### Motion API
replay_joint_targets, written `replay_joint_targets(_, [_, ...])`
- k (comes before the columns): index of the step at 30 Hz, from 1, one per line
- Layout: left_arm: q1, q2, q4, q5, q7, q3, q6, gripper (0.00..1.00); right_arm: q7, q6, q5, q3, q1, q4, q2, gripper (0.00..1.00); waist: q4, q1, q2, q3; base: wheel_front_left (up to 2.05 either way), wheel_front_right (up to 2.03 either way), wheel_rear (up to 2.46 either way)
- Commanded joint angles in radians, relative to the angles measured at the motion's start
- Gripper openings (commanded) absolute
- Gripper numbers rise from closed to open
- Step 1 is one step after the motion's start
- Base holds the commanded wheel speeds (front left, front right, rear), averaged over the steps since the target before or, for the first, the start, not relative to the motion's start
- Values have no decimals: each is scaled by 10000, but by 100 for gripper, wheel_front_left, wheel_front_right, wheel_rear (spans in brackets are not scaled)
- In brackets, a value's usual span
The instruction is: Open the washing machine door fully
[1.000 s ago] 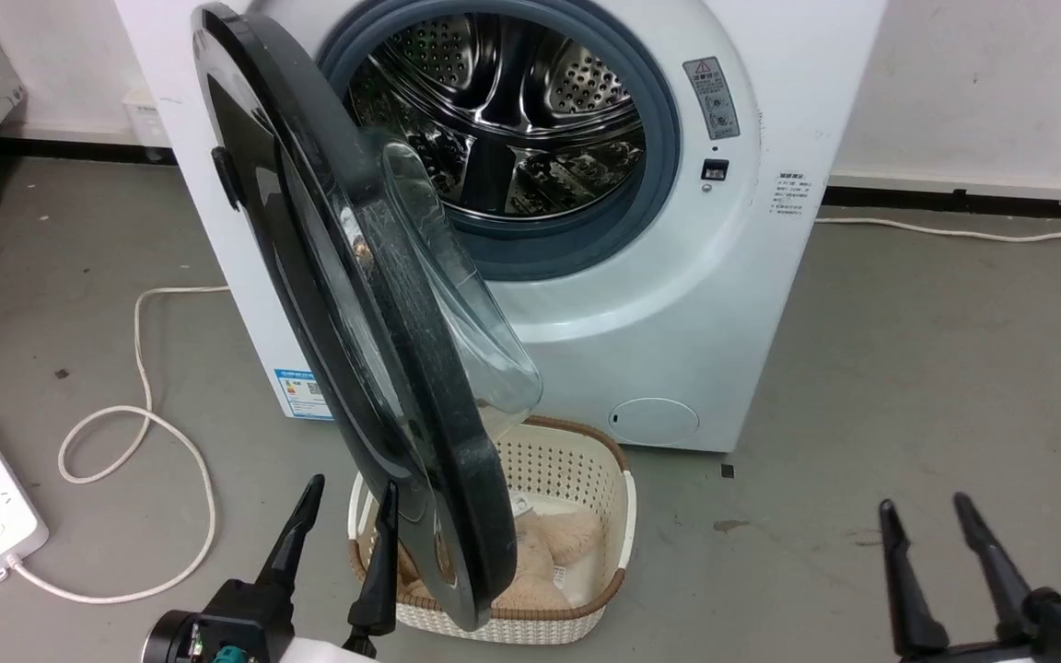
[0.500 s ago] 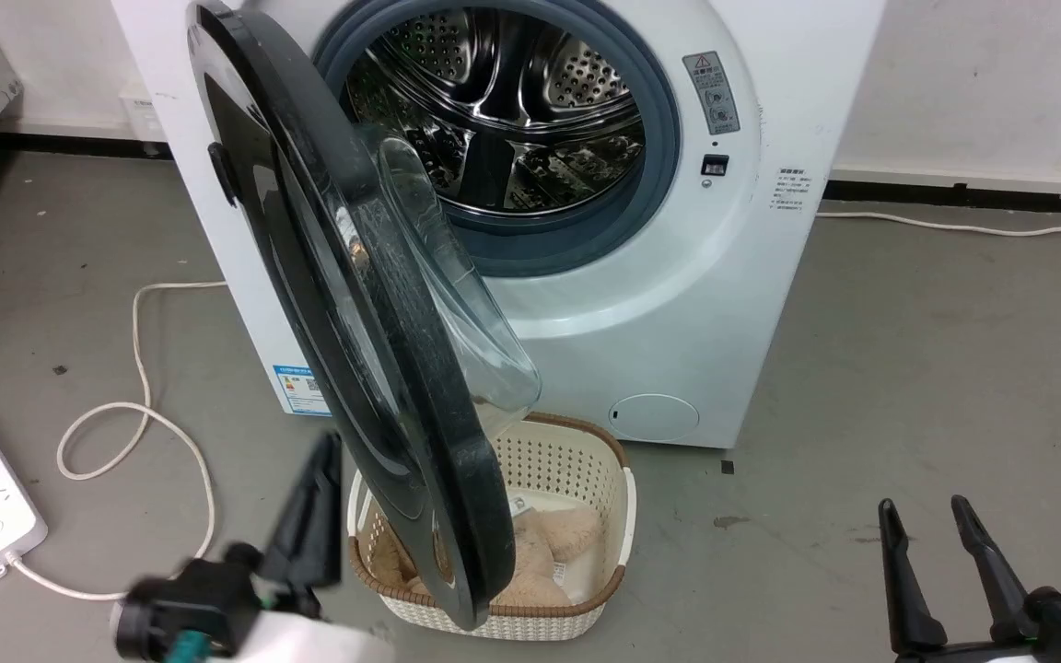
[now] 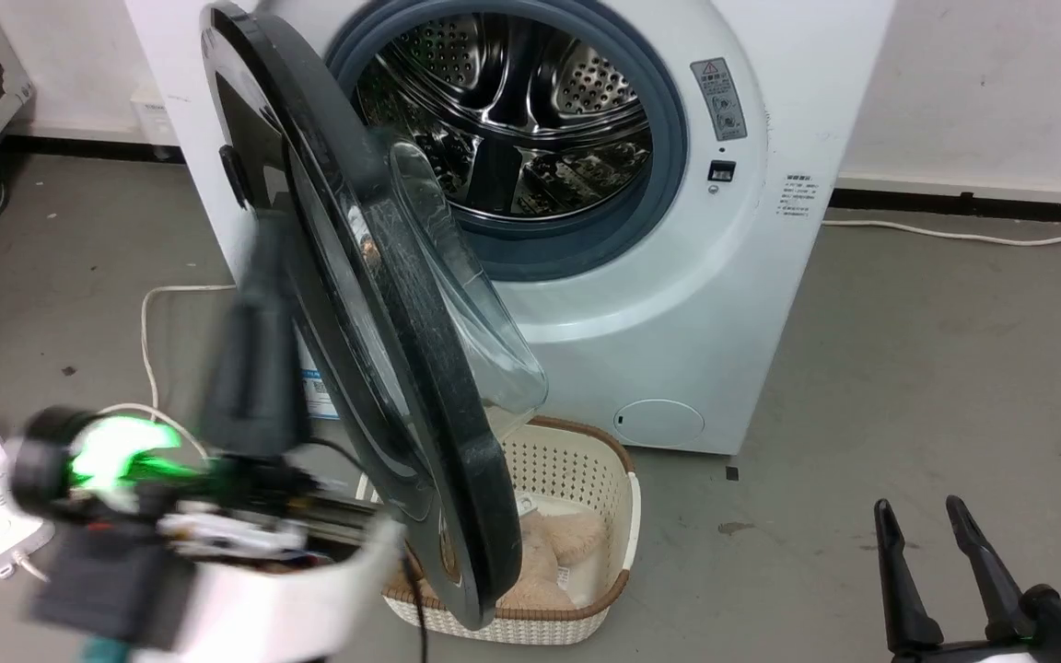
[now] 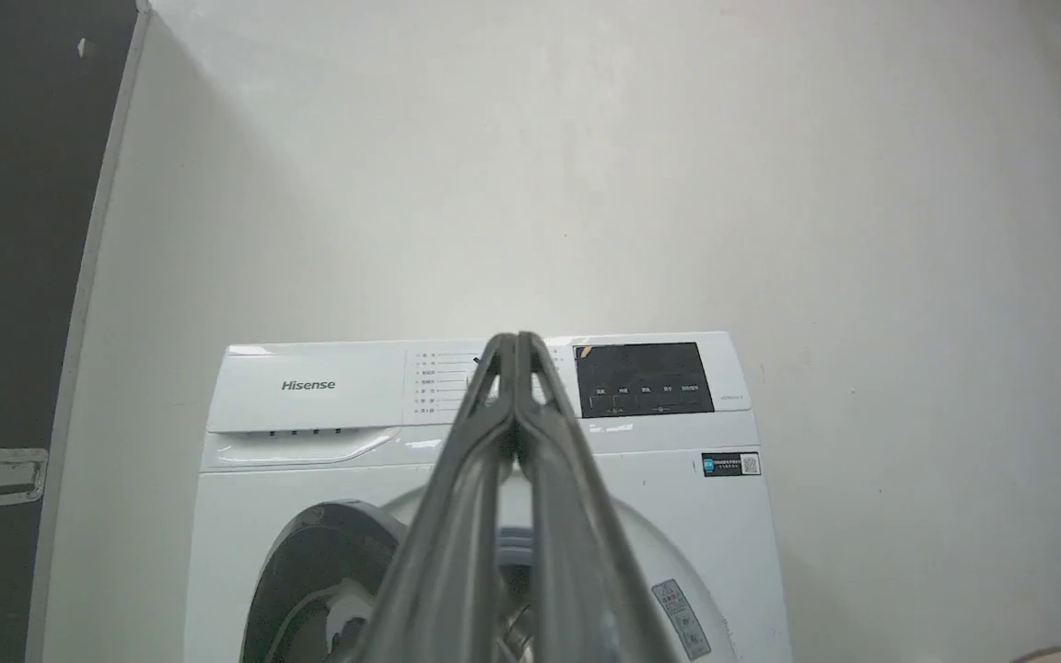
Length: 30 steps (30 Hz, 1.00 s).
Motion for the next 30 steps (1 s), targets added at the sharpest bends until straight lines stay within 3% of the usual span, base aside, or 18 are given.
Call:
replay_joint_targets(1, [-98, 122, -55, 403, 213, -365, -93, 0, -4, 6, 21, 6, -130, 45, 37, 100, -3, 0, 0, -11, 0, 0, 0])
replay_joint_targets(8, [239, 17, 100, 611, 1139, -2410, -255, 0, -45, 6, 44, 71, -144, 106, 37, 100, -41, 0, 0, 28, 0, 0, 0])
replay_joint_targets(16, [1185, -29, 1892, 130, 1515, -3874, -253, 0, -77, 6, -6, 79, -196, 188, 37, 100, -62, 0, 0, 140, 0, 0, 0])
replay_joint_targets(23, [1184, -47, 4218, -371, 1837, -3896, 250, 0, -140, 6, -62, 75, -256, 209, 37, 100, -35, 0, 0, 337, 0, 0, 0])
replay_joint_targets(30, [749, -53, 5382, -679, 1288, -3682, 517, 0, -204, 6, 12, 43, -311, 294, 37, 100, 166, 0, 0, 466, 0, 0, 0])
